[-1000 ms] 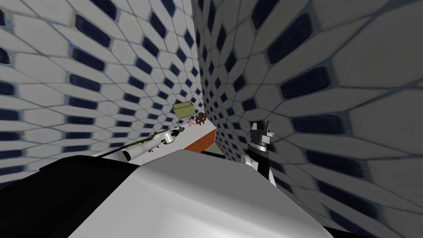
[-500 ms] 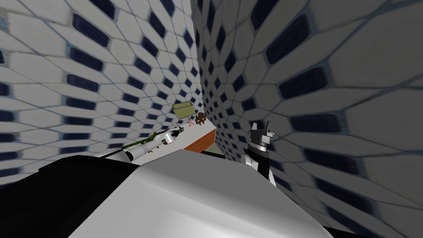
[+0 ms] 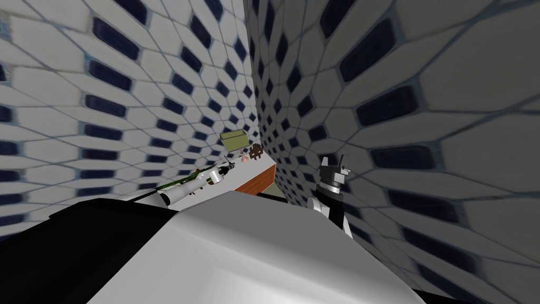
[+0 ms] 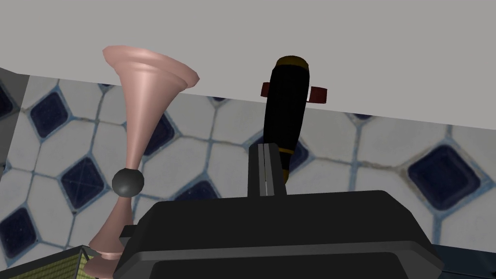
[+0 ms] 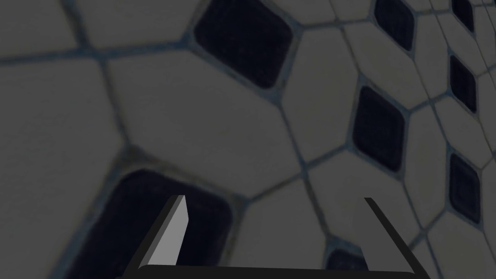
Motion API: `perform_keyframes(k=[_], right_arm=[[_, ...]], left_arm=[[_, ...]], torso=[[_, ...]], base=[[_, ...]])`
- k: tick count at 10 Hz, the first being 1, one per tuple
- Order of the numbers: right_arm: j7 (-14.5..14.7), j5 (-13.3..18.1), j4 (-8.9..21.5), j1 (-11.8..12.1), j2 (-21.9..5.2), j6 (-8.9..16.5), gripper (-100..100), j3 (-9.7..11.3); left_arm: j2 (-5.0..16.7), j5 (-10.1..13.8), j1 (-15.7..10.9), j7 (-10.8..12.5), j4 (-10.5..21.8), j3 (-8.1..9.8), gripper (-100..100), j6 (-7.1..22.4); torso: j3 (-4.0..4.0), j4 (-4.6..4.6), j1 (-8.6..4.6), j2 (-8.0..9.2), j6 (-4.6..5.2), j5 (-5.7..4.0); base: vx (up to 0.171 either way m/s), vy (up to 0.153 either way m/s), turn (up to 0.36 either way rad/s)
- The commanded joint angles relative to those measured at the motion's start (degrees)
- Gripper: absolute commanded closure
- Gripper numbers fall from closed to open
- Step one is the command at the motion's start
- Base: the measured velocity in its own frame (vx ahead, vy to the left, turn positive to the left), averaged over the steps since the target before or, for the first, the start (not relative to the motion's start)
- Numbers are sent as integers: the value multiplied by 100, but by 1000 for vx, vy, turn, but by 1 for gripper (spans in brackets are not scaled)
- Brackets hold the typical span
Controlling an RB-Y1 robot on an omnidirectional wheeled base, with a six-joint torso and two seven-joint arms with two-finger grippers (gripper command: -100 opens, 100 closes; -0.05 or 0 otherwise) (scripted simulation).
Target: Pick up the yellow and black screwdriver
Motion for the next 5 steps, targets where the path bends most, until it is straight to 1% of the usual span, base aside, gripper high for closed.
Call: perform_keyframes(k=[1,3,5], right_arm=[[0,0,0,0,0,0,0,0],[0,0,0,-2,-1,0,0,0],[0,0,0,-2,-1,0,0,0]], left_arm=[[64,86,-53,35,42,14,-100,113],[163,231,-143,94,122,40,-100,298],[254,363,-224,147,194,63,-100,468]], torso=[[0,0,0,0,0,0],[12,5,31,21,4,6],[19,7,35,34,1,8]], base=[[-41,40,-197],[-78,97,-271],[-100,87,-199]])
